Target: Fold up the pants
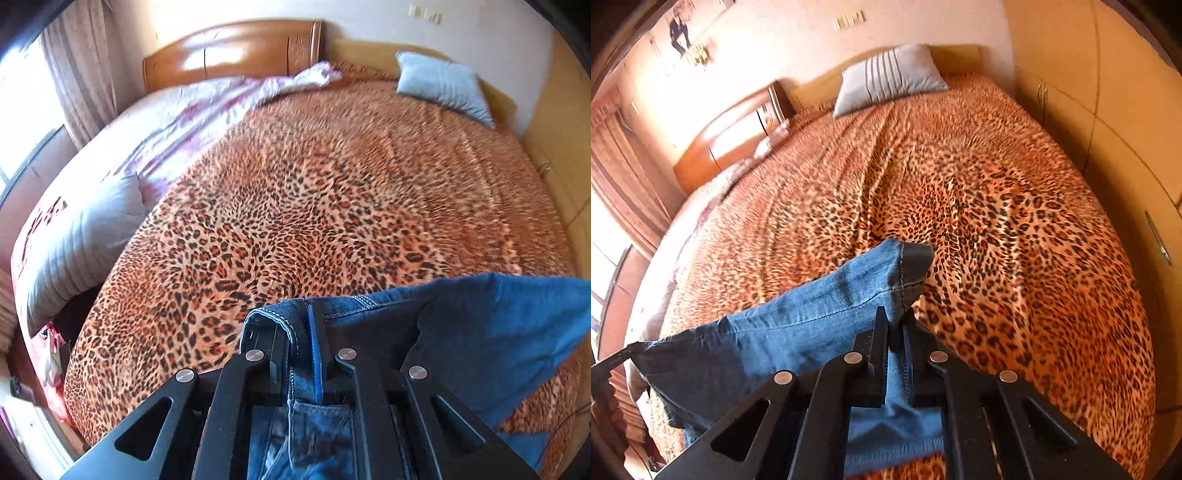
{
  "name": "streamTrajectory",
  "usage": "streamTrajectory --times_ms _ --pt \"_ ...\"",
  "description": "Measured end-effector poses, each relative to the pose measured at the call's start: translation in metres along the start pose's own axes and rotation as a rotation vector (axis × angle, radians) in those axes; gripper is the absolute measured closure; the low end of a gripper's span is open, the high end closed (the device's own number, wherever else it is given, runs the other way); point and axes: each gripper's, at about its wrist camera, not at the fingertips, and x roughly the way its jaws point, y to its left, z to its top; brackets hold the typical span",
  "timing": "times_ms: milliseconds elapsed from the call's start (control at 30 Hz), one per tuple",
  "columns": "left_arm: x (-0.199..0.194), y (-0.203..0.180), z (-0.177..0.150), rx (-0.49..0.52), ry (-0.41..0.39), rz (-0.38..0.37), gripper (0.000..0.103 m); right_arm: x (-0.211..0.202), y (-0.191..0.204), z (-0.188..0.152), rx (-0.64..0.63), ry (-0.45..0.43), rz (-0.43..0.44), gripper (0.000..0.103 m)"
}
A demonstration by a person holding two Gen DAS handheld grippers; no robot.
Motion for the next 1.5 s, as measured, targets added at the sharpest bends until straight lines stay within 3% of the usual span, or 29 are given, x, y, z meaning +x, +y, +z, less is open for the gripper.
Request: streamTrajectory --times_ms 100,233,367,433,500,567,633,700,767,833,900,1067,1167,1267,1300,1333,1367,1400,1500 --pt "-0.048 0.015 -0.03 0.006 -0.045 -0.026 0.095 -0.046 -0.005 -0.026 0.049 -0.071 0.059 0.097" --pt "-0.089 0.04 -0.079 -0.018 -0.034 -0.075 0.094 -0.095 -0.023 -0.076 0.121 -0.115 0.111 0.097" --pt "-0.085 0.068 -0.144 -0.051 0.106 -0.091 0.094 -0.131 -0.047 -0.143 0.195 -0.101 0.119 0.092" --pt "-0.062 0.074 -0.179 -0.057 0.233 -0.084 0.094 -0.133 -0.062 -0.185 0.234 -0.035 0.077 0.092" --pt "-0.031 0.081 -0.211 -0.069 0.38 -0.06 0.094 -0.115 -0.078 -0.225 0.281 0.104 0.011 0.088" --pt "-0.021 0.09 -0.228 -0.096 0.449 -0.047 0.094 -0.1 -0.087 -0.251 0.292 0.219 -0.072 0.088" --pt "-0.032 0.1 -0.231 -0.139 0.452 -0.102 0.091 -0.105 -0.092 -0.269 0.33 0.257 -0.085 0.087" --pt "-0.053 0.111 -0.233 -0.146 0.438 -0.128 0.089 -0.119 -0.097 -0.276 0.367 0.26 -0.092 0.064" --pt "-0.067 0.118 -0.232 -0.153 0.436 -0.142 0.083 -0.135 -0.101 -0.279 0.411 0.243 -0.099 0.053" --pt "-0.082 0.126 -0.229 -0.212 0.425 -0.18 0.06 -0.148 -0.105 -0.287 0.512 0.194 -0.045 0.048" --pt "-0.084 0.132 -0.228 -0.293 0.406 -0.222 0.046 -0.138 -0.107 -0.297 0.629 0.184 0.073 0.035" --pt "-0.054 0.125 -0.235 -0.45 0.493 -0.318 0.045 -0.091 -0.103 -0.305 0.778 0.216 0.146 0.035" --pt "-0.023 0.118 -0.228 -0.452 0.507 -0.285 0.044 -0.077 -0.104 -0.303 0.855 0.185 0.158 0.035" --pt "0.0 0.112 -0.218 -0.446 0.534 -0.264 0.045 -0.065 -0.1 -0.299 0.855 0.184 0.134 0.035" --pt "0.003 0.108 -0.215 -0.438 0.541 -0.258 0.046 -0.06 -0.098 -0.296 0.835 0.196 0.129 0.039" --pt "0.01 0.106 -0.211 -0.415 0.552 -0.233 0.056 -0.054 -0.094 -0.291 0.816 0.202 0.127 0.046" --pt "0.014 0.101 -0.208 -0.383 0.56 -0.202 0.069 -0.05 -0.091 -0.287 0.791 0.209 0.12 0.065" --pt "0.02 0.096 -0.202 -0.332 0.566 -0.169 0.098 -0.046 -0.09 -0.286 0.774 0.217 0.121 0.085" --pt "0.025 0.096 -0.18 -0.266 0.53 -0.127 0.103 -0.042 -0.09 -0.275 0.776 0.18 0.15 0.094"
